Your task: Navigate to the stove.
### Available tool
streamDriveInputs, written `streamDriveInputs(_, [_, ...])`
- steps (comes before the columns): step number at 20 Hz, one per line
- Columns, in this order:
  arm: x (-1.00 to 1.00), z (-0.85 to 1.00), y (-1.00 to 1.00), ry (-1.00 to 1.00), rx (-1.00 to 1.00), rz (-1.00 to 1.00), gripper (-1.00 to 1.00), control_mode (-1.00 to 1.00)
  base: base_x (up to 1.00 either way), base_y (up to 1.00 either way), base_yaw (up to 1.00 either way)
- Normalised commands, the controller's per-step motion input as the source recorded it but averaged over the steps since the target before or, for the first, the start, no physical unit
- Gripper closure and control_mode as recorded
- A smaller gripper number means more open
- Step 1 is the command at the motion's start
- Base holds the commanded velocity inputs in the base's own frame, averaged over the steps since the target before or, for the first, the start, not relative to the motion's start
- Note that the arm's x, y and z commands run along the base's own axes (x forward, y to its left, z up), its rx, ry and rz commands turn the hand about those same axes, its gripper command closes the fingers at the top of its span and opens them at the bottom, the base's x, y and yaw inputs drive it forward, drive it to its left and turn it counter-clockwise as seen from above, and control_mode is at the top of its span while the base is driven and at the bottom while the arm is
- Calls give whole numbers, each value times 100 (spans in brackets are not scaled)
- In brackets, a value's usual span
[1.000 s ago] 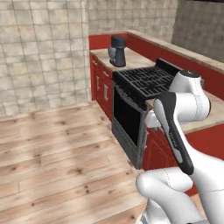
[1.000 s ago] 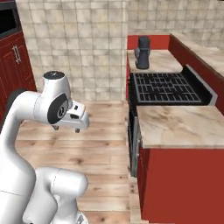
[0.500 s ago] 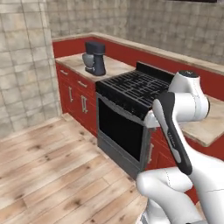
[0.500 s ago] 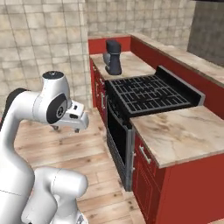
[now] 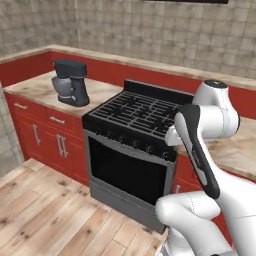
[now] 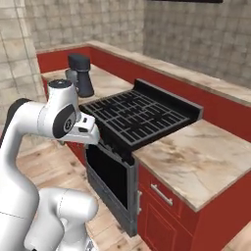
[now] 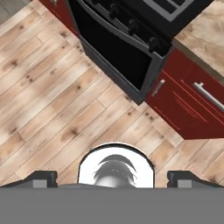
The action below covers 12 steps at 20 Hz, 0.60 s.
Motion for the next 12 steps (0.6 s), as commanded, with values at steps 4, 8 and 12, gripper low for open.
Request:
streamDriveInputs(4, [0, 0, 0, 0, 0, 0, -100, 100, 62, 83, -53])
streamDriveInputs(8, [0, 0, 0, 0, 0, 0, -100, 100, 53, 85, -52])
streamDriveInputs(12, [0, 0, 0, 0, 0, 0, -100, 100, 49, 77, -51])
